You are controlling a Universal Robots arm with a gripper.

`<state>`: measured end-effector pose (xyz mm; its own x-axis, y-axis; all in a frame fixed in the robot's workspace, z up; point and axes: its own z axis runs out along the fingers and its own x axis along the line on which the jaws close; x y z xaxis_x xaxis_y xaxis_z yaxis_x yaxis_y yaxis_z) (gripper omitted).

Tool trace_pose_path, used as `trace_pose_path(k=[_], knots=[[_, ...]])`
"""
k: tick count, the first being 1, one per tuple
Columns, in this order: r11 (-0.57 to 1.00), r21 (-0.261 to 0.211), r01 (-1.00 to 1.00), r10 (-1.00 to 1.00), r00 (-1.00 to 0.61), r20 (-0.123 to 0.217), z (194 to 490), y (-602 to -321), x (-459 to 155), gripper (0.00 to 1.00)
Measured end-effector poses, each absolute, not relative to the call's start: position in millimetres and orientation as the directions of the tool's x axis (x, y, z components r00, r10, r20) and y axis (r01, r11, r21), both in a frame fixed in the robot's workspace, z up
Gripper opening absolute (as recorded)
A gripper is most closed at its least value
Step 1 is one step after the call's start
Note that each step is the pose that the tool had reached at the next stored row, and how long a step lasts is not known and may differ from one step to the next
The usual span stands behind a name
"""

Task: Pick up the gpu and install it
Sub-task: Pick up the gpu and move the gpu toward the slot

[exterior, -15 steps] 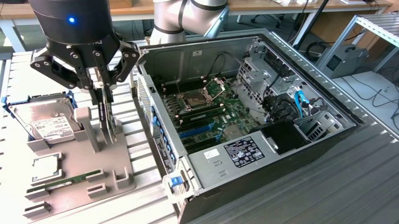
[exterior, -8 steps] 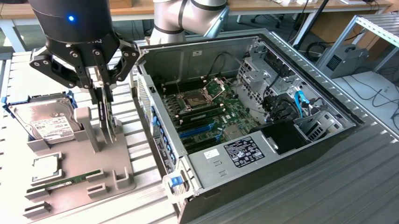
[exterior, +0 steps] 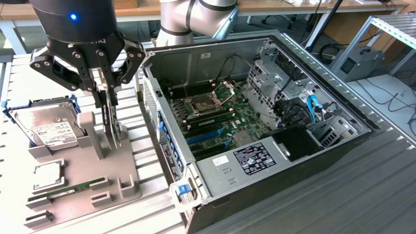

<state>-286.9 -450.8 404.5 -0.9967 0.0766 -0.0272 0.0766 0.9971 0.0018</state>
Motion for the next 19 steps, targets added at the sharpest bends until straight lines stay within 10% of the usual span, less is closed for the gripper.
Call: trace_pose_path(k=[19], knots=[[0.997,0.002,0.077,0.077,-0.997,-0.027,409.4,-450.8,-286.9,0.26]])
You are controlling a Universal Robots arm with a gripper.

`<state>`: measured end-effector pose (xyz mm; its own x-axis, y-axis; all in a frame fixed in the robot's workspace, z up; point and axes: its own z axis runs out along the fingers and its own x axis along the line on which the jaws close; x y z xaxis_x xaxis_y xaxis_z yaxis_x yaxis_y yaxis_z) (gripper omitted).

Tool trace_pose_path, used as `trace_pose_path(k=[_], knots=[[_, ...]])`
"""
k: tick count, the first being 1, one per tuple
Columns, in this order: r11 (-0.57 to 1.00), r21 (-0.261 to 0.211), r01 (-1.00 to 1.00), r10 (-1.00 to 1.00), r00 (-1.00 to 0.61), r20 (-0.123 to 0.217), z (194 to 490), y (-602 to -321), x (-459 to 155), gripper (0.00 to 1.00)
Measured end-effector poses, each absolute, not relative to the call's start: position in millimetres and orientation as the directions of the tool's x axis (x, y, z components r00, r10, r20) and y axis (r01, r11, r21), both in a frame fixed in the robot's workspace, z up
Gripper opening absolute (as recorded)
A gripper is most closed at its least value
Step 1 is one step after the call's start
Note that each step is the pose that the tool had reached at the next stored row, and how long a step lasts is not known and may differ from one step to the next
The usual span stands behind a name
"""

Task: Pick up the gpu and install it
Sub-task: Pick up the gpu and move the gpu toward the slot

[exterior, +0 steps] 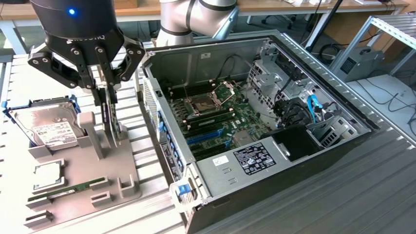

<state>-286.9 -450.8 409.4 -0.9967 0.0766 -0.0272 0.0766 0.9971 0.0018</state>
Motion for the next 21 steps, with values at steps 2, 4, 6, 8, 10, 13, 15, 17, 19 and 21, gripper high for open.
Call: trace_pose_path(k=[2,4,6,8,10,13,15,17,19,21], knots=[[0.997,0.002,0.077,0.077,-0.997,-0.027,410.0,-450.8,-286.9,0.26],[0.997,0.002,0.077,0.077,-0.997,-0.027,413.7,-450.8,-286.8,0.26],[0.997,0.002,0.077,0.077,-0.997,-0.027,416.6,-450.8,-286.8,0.26],[0.997,0.002,0.077,0.077,-0.997,-0.027,420.4,-450.8,-286.8,0.26],[0.997,0.002,0.077,0.077,-0.997,-0.027,422.3,-450.8,-286.8,0.26],[0.997,0.002,0.077,0.077,-0.997,-0.027,424.9,-450.8,-286.8,0.26],[0.997,0.002,0.077,0.077,-0.997,-0.027,424.9,-450.8,-272.8,0.26],[0.997,0.002,0.077,0.077,-0.997,-0.027,424.9,-450.8,-265.6,0.26],[0.997,0.002,0.077,0.077,-0.997,-0.027,424.9,-450.7,-263.3,0.26],[0.997,0.002,0.077,0.077,-0.997,-0.027,424.8,-449.7,-256.0,0.26]])
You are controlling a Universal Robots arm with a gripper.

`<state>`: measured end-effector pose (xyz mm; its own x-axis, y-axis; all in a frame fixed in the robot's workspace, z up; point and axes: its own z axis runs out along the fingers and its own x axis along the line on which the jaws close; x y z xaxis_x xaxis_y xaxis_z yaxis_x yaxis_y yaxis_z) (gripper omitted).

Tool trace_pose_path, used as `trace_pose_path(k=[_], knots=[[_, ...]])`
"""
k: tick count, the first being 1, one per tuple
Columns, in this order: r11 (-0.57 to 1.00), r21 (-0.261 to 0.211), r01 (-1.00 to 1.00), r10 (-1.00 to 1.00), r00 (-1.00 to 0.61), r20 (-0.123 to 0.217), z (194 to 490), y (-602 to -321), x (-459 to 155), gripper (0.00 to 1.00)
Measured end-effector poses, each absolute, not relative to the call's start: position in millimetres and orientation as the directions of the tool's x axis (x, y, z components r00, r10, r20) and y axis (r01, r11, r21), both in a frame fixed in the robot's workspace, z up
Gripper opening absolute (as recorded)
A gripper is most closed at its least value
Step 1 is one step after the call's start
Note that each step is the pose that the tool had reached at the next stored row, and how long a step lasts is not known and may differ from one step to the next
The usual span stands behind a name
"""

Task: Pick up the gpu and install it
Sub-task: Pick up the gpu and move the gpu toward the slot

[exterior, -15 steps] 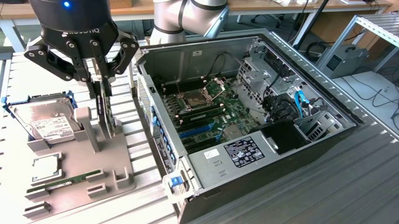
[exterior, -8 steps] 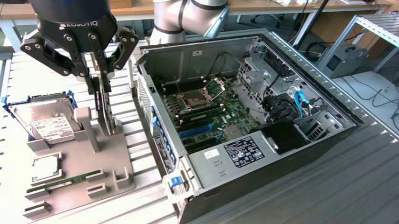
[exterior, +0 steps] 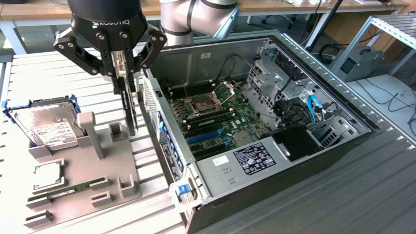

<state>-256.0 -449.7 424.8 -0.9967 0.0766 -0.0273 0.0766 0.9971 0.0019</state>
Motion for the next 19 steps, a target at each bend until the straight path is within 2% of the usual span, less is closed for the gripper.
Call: trace_pose_path(k=[19], knots=[[0.997,0.001,0.077,0.077,-0.997,-0.027,424.9,-448.4,-239.3,0.26]])
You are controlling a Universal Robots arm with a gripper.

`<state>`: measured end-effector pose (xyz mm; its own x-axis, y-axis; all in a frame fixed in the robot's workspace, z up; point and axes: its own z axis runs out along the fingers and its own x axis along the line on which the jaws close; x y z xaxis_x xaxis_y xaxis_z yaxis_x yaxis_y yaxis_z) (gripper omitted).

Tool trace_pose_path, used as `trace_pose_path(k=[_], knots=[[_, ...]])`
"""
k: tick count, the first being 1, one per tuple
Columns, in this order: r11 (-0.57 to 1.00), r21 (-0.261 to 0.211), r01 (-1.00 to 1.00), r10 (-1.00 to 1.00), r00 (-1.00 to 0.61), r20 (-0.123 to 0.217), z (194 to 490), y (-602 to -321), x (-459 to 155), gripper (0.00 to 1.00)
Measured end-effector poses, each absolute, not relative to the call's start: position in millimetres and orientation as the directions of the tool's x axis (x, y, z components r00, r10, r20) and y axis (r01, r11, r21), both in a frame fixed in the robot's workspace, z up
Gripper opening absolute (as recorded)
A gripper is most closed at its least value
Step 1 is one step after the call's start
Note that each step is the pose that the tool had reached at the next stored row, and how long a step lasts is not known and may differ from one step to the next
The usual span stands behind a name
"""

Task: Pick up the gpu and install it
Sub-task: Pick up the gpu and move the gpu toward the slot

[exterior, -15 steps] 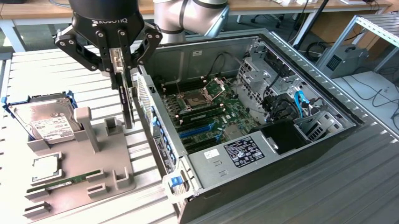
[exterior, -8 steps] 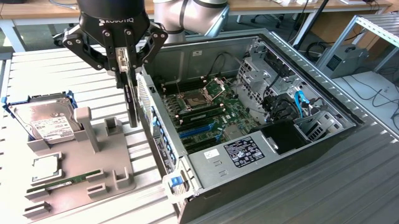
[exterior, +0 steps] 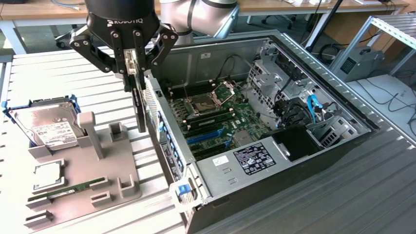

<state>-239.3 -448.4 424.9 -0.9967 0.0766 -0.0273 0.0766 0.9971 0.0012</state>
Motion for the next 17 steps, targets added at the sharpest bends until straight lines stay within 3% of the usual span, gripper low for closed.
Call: trace_pose_path(k=[17], knots=[[0.997,0.001,0.077,0.077,-0.997,-0.027,424.9,-448.4,-229.9,0.26]])
